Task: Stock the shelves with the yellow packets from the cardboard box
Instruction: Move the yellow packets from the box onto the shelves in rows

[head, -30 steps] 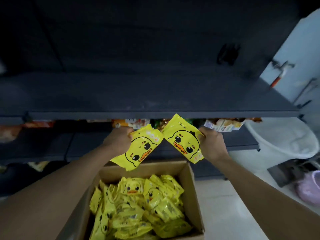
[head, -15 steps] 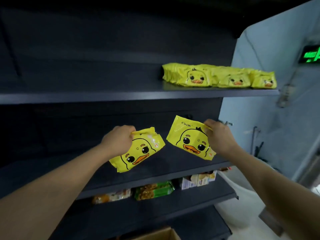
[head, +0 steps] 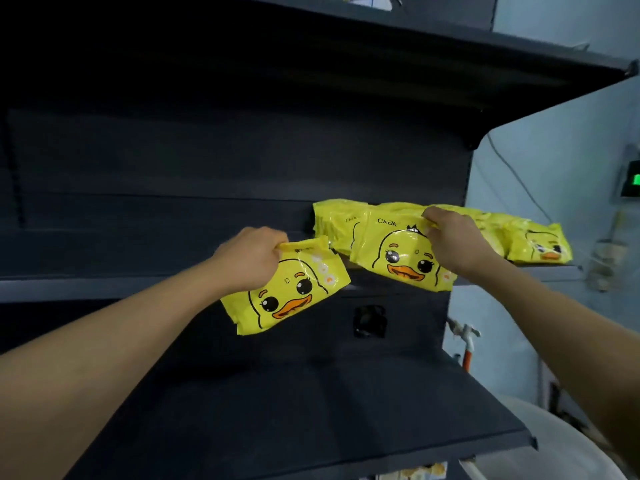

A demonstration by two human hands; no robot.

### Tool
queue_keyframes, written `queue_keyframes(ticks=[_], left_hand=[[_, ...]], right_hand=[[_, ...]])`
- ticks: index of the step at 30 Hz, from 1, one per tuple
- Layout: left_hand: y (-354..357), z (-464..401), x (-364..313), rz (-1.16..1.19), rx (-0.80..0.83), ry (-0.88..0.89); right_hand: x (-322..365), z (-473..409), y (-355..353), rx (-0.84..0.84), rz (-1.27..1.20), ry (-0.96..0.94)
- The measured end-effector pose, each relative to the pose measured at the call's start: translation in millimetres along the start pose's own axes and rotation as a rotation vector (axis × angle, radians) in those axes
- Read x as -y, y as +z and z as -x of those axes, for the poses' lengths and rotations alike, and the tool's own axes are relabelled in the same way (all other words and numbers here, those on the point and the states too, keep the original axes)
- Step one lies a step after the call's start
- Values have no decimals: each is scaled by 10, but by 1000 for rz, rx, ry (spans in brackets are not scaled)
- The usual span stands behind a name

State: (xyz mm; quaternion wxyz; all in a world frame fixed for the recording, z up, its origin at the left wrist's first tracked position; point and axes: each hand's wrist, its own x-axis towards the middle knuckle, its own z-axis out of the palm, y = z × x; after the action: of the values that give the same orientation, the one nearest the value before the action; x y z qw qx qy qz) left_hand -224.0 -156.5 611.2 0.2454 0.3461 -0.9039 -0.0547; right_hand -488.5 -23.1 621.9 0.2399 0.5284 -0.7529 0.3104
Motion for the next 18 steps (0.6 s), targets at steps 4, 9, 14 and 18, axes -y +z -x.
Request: queue_keyframes(ticks=[4, 9, 14, 18], left_hand=[[-59, -335, -201, -37, -29, -7], [-35, -621, -358, -83, -40, -51], [-14, -805, -454, -140, -59, -72], [-18, -897, -536, -174, -69, -78]], right_hand=[[-208, -565, 161, 40, -20, -78], [-360, -881, 645, 113, 30, -196], [-473, -990, 917, 3, 218, -371], [-542, -1007, 989, -70, 255, -442]])
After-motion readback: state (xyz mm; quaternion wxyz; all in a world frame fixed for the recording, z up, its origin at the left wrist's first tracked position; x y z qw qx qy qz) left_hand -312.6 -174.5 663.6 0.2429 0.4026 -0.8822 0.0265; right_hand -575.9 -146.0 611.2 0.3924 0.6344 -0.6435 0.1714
